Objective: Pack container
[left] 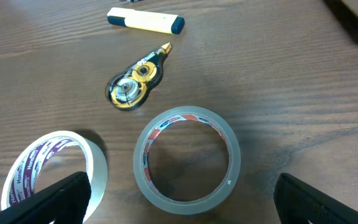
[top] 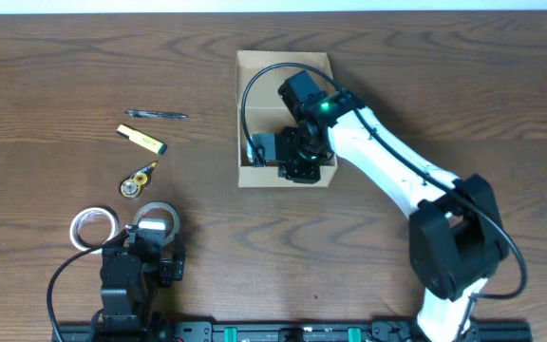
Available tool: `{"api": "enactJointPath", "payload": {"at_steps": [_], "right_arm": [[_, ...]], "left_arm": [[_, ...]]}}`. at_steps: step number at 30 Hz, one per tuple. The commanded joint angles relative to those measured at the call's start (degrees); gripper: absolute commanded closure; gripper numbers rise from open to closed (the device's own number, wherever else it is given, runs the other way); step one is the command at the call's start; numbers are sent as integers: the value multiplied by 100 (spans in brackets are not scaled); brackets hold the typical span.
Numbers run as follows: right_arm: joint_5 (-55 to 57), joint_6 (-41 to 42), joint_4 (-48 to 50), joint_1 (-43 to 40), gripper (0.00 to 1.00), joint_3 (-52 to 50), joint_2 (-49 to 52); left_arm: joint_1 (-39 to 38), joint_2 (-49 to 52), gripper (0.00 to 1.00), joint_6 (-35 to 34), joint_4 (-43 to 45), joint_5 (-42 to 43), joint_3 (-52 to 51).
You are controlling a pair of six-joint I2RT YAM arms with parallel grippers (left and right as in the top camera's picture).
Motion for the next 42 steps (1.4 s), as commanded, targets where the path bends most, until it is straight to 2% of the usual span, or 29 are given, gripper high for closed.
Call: {"api": "enactJointPath", "payload": {"at_steps": [1, 5, 6, 7, 8, 9, 10, 15, 22, 28, 34, 37, 42], "right_arm": [[-144, -122, -35, 129, 99, -44, 302], [-144, -116, -142, 181, 99, -44, 391], [-144, -70, -142, 181, 89, -44, 391], [-138, -7, -133, 181, 66, -42, 389], [-140, 39, -129, 181, 29, -42, 389], [-133, 103, -125, 181, 10, -42, 389], [-107, 149, -125, 181, 1, -42, 389], [-7, 315, -131, 181, 1, -13, 297], [85, 560, -92, 181, 1, 162, -321], [101, 1353, -229, 162, 1, 162, -1298], [-236, 1515, -824, -107, 1, 129, -2426], [-240, 1519, -1064, -332, 1, -146, -3084], [-249, 1888, -728, -632, 1, -1390, -4468]], "left_arm": [[22, -24, 5, 35, -151, -15, -85], [22, -24, 5, 37, -151, -15, -85], [22, -24, 5, 35, -151, -15, -85], [22, -24, 5, 37, -151, -15, -85], [22, -24, 5, 37, -151, -15, -85], [22, -24, 5, 37, -151, -15, -85], [22, -24, 5, 37, -151, -15, -85], [22, -24, 5, 37, -151, -15, -85], [22, -24, 5, 35, -151, -15, -85], [22, -24, 5, 37, -151, -15, -85], [22, -24, 5, 35, -151, -15, -85], [22, -24, 5, 37, -151, -15, -85], [22, -24, 5, 37, -151, -15, -85]]}}
